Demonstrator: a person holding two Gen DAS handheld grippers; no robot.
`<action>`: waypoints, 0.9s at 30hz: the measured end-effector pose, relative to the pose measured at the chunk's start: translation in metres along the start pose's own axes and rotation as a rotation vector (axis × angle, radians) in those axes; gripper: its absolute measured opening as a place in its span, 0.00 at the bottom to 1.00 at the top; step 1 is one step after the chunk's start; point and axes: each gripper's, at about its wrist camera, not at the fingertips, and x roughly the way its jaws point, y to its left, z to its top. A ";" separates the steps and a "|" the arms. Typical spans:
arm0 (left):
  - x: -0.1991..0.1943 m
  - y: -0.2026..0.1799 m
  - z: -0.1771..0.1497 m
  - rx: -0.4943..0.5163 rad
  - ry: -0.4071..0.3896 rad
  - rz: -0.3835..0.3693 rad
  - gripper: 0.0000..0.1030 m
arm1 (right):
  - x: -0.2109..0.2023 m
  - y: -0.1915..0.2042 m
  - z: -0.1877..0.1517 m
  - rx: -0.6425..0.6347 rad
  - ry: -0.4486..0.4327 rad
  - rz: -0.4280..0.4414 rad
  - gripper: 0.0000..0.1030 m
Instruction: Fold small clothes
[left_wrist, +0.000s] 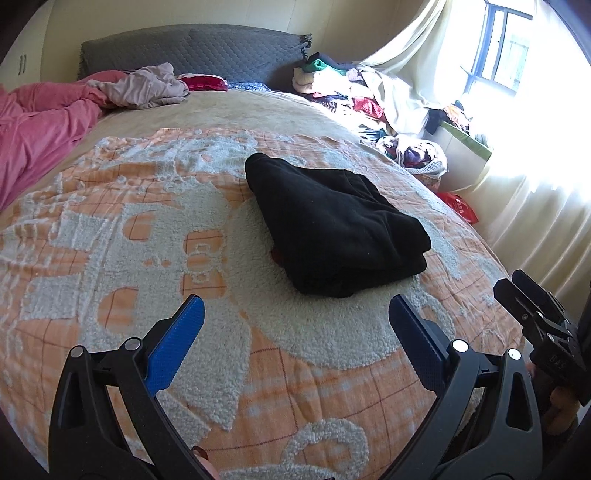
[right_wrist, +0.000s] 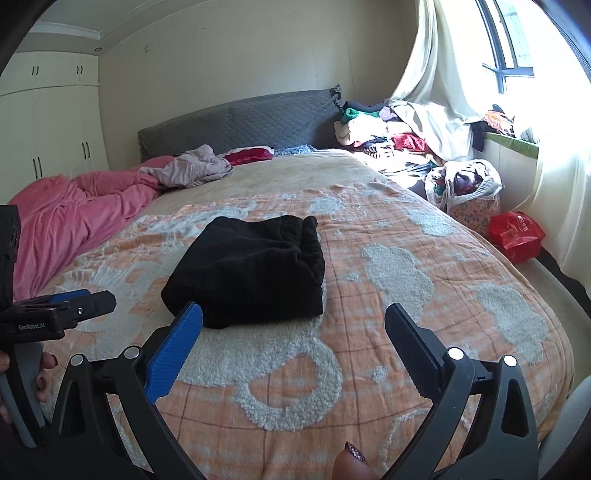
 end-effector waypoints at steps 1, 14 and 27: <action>0.000 0.001 -0.003 0.001 0.000 0.000 0.91 | 0.000 0.002 -0.005 0.004 0.004 0.000 0.96; 0.002 0.017 -0.042 -0.025 0.012 0.049 0.91 | 0.008 0.023 -0.044 -0.052 0.028 -0.047 0.96; 0.014 0.015 -0.046 -0.022 0.026 0.076 0.91 | 0.034 0.020 -0.052 -0.052 0.097 -0.066 0.96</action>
